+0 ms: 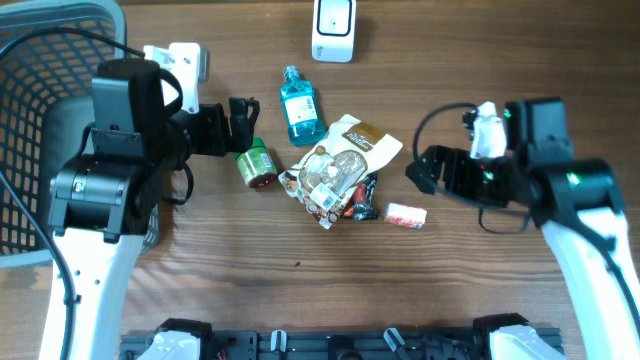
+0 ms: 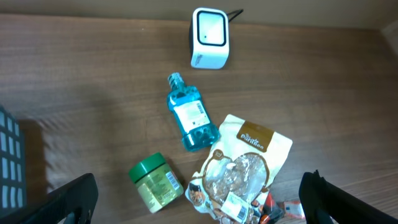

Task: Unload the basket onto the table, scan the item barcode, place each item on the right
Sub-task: 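Move the left arm aside and bring the right gripper over the red packet, then lower the right gripper and close it on the red packet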

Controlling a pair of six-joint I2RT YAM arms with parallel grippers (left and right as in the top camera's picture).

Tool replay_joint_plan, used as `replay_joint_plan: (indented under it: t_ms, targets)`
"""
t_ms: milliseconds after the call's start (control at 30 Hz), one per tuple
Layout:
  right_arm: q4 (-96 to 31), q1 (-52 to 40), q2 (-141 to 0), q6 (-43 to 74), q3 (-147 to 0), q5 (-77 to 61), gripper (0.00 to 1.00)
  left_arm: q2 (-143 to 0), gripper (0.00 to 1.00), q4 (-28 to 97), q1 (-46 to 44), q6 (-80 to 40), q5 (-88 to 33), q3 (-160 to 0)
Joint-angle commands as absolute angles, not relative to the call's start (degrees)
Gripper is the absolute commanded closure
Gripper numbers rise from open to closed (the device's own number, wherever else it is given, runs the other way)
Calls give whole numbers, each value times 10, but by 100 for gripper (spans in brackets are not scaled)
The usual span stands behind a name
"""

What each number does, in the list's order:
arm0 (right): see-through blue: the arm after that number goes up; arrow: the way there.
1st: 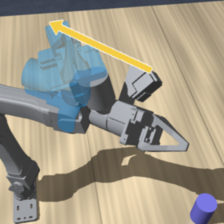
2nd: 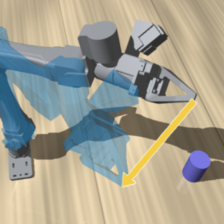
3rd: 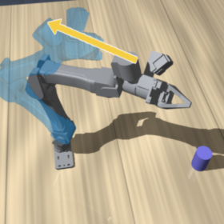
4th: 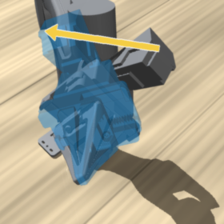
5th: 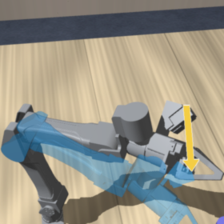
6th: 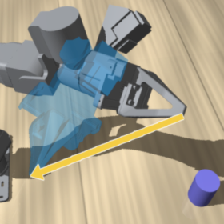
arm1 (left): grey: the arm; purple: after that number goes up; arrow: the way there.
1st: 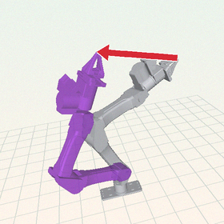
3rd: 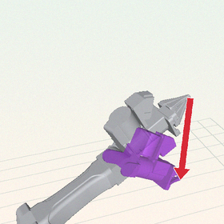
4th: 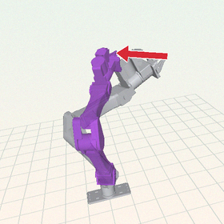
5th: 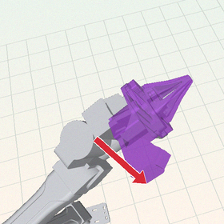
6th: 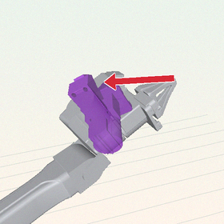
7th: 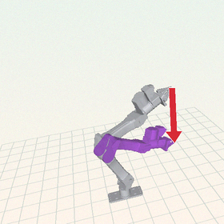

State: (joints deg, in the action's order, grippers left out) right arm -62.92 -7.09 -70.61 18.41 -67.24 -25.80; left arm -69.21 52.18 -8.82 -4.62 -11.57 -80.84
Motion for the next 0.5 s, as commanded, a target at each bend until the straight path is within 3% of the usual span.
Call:
replay_joint_plan:
  t_ms: [0,133,467]
  targets:
    - [-645,-77,-767,249,-682,-248,5,-692,0,532,-84,-47,-107,-808]
    - [-690,-113,-805,366,-679,-78,0,-692,0,542,-84,-47,-107,-808]
    - [-651,-207,-954,375,-670,-56,0,-692,0,558,-84,-47,-103,-808]
